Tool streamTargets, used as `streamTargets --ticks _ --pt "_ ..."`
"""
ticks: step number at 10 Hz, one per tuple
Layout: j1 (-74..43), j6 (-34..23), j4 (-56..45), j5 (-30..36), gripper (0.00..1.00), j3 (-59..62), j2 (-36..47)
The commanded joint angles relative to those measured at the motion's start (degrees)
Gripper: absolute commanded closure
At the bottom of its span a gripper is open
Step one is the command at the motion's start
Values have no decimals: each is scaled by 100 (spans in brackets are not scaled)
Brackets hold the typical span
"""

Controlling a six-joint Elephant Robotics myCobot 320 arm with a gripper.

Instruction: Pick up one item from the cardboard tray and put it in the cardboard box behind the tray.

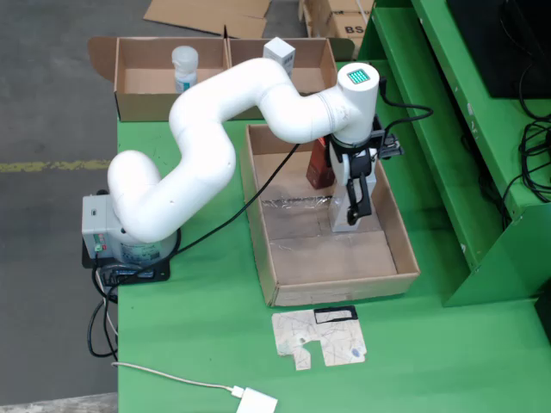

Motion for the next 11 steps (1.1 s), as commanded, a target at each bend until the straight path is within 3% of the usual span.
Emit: streamTargets --ticks 1,11 --pt "-34 -101 429 -119 0 2373 -213" --pt "-47 -196 694 -176 0 2373 -280"
